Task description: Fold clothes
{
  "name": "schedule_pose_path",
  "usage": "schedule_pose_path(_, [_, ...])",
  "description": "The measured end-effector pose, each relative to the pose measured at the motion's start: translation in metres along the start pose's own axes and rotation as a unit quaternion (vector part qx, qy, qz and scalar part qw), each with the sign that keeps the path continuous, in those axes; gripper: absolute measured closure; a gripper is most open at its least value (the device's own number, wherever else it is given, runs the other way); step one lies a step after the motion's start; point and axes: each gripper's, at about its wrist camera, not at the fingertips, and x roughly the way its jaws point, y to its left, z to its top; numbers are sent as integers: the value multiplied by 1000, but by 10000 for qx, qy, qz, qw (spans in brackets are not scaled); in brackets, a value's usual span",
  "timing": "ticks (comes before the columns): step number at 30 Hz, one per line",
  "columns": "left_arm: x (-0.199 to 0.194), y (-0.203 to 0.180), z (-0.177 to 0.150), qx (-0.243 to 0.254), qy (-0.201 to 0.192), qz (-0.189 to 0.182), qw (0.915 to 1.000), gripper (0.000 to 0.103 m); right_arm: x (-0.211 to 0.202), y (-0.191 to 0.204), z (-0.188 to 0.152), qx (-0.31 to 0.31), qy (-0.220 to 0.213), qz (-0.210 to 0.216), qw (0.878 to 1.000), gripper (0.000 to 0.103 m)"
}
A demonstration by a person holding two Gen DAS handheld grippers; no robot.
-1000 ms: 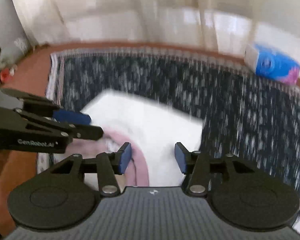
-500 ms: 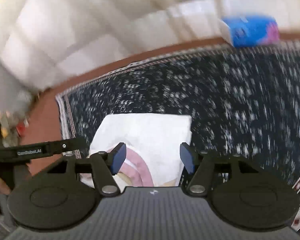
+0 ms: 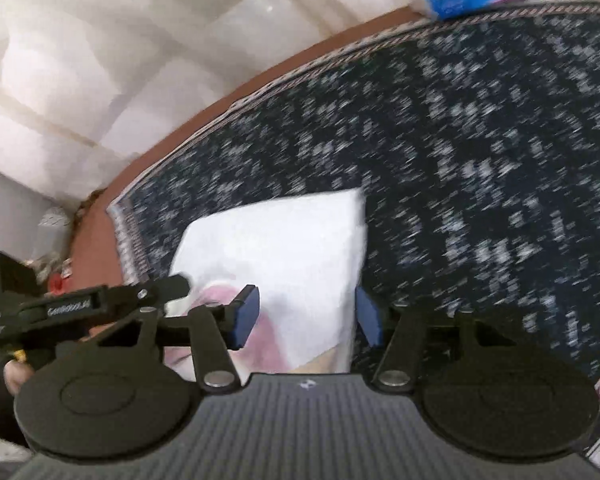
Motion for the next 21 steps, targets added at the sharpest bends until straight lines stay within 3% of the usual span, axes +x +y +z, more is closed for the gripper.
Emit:
schedule_pose_path(7, [10, 3, 7, -270, 59, -302, 9992, 41, 9, -9, 6, 455, -124, 141, 9988, 46])
schedule_pose_path(12, [4, 1, 4, 11, 215, -643, 9977, 41, 5, -14, 2, 585, 92, 402, 9974, 47])
schedule_pose_path(19, [-3, -8, 5, 178, 73, -536, 9984, 41, 11, -20, 3, 1036, -35, 390, 9938, 51])
schedule_pose_path(20, [-4, -10, 5, 200, 51, -519, 9984, 42, 13, -18, 4, 1026, -38, 348, 9941, 55])
schedule_pose_path(21, [-5, -11, 5, 223, 30, -502, 9985, 52, 13, -15, 4, 924, -14, 250, 9954, 60])
